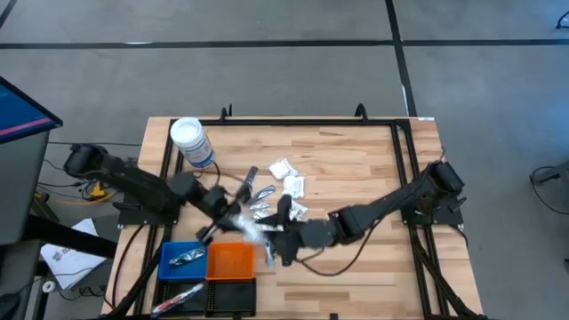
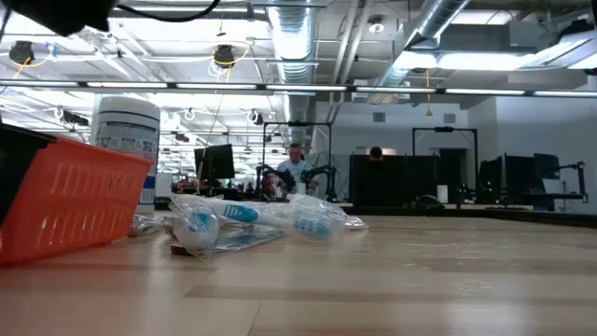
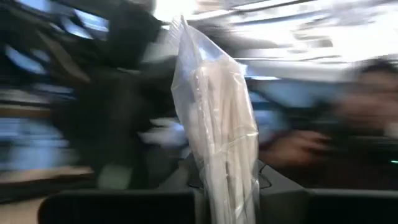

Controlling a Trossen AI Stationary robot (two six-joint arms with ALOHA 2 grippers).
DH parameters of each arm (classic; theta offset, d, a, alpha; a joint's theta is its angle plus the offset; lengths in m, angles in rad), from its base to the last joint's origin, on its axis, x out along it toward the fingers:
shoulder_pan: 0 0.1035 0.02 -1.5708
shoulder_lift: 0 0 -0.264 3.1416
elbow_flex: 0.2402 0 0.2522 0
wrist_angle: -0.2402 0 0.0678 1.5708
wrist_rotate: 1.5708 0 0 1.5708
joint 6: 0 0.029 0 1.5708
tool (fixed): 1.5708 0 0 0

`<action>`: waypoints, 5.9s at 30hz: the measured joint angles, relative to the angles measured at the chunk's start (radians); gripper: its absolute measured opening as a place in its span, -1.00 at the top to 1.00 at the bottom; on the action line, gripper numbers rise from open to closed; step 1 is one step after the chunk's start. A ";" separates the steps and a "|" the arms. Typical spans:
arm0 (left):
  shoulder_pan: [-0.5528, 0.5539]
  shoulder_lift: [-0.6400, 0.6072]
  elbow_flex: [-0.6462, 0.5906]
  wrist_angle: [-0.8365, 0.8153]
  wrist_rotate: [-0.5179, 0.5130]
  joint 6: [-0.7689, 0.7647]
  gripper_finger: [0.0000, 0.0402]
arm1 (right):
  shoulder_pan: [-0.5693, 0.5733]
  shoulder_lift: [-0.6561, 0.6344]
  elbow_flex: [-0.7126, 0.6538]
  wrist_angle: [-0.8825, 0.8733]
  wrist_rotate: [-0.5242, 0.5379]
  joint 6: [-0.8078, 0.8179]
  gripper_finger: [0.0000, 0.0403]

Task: Pick & Place Travel size toiletries
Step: Put the right cotton pack into the right black basket

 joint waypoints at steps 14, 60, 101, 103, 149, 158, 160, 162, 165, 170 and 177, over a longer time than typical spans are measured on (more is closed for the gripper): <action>-0.214 -0.243 0.000 -0.315 -0.544 0.322 0.92 | -0.210 -0.026 -0.001 0.051 -0.716 0.437 0.98; -0.297 -0.196 0.000 -0.037 -0.798 0.591 0.92 | -0.296 0.105 0.002 0.501 -0.784 0.716 -0.21; -0.561 -0.203 0.000 -0.093 -1.185 0.605 0.48 | -0.286 0.105 0.002 0.417 -0.790 0.673 0.96; -0.586 -0.203 0.000 -0.095 -1.247 0.613 0.29 | -0.287 0.105 0.002 0.416 -0.790 0.673 0.93; -0.766 -0.129 0.312 -0.760 -1.279 -0.015 -0.09 | -0.160 0.105 0.002 -0.067 -0.817 0.547 0.97; -0.501 -0.098 0.587 -1.431 -0.873 -0.294 -0.07 | -0.168 0.105 0.002 -0.087 -0.817 0.553 0.97; -0.424 -0.054 0.604 -1.507 -0.746 -0.317 -0.07 | -0.170 0.105 -0.001 -0.085 -0.817 0.554 0.98; -0.362 -0.022 0.630 -1.559 -0.629 -0.341 -0.07 | -0.171 0.105 -0.012 -0.079 -0.810 0.557 0.96; -0.327 0.011 0.667 -1.570 -0.503 -0.360 -0.07 | -0.172 0.105 -0.027 -0.080 -0.810 0.574 0.93; -0.303 0.061 0.698 -1.619 -0.476 -0.361 -0.07 | -0.183 0.105 -0.044 -0.083 -0.809 0.593 0.96; -0.289 0.128 0.697 -1.624 -0.448 -0.351 -0.07 | -0.200 0.105 -0.044 -0.056 -0.805 0.633 0.93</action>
